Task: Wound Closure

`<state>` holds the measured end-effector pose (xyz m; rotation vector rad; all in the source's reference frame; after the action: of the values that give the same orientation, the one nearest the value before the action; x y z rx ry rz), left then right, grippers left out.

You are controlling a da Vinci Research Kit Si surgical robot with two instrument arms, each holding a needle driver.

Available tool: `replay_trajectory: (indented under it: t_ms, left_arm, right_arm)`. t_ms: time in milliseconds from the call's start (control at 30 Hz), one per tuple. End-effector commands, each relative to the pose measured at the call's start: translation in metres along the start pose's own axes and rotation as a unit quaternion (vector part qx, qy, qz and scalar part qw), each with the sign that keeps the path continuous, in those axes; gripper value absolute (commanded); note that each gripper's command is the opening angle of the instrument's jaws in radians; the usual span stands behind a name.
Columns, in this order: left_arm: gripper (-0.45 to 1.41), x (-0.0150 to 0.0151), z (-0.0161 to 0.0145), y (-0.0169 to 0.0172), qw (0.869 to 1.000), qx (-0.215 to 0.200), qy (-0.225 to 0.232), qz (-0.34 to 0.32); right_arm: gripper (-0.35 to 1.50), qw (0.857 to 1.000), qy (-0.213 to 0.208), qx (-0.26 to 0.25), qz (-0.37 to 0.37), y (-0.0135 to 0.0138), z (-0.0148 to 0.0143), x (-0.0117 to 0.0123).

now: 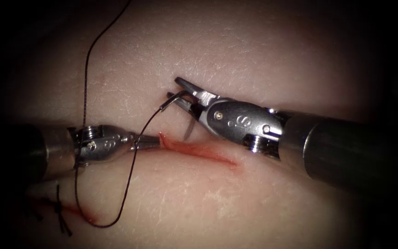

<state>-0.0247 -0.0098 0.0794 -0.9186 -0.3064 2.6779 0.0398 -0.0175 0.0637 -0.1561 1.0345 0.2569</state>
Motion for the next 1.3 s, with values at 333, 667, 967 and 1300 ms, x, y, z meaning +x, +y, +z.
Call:
replay_trajectory:
  t_ms: [333, 667, 967, 1300]
  left_arm:
    - [-0.42, -0.0005, 0.0004, 0.0009, 1.000, -0.004, 0.001, 0.003]
    - [-0.43, -0.0007, 0.0002, 0.0009, 1.000, -0.005, 0.001, 0.004]
    - [-0.43, -0.0008, 0.0002, 0.0009, 1.000, -0.005, 0.001, 0.005]
    - [-0.45, -0.0012, 0.0003, 0.0006, 1.000, -0.006, 0.001, 0.006]
  right_arm:
    - [-0.35, 0.994, 0.012, -0.015, 0.104, 0.0046, 0.0018, 0.0006]
    - [-0.35, 0.957, 0.028, 0.061, 0.284, 0.0065, 0.0023, 0.0001]
    - [-0.35, 0.928, 0.059, 0.073, 0.362, 0.0069, 0.0022, -0.0001]
    - [-0.35, 0.877, 0.081, 0.100, 0.464, 0.0065, 0.0024, -0.0005]
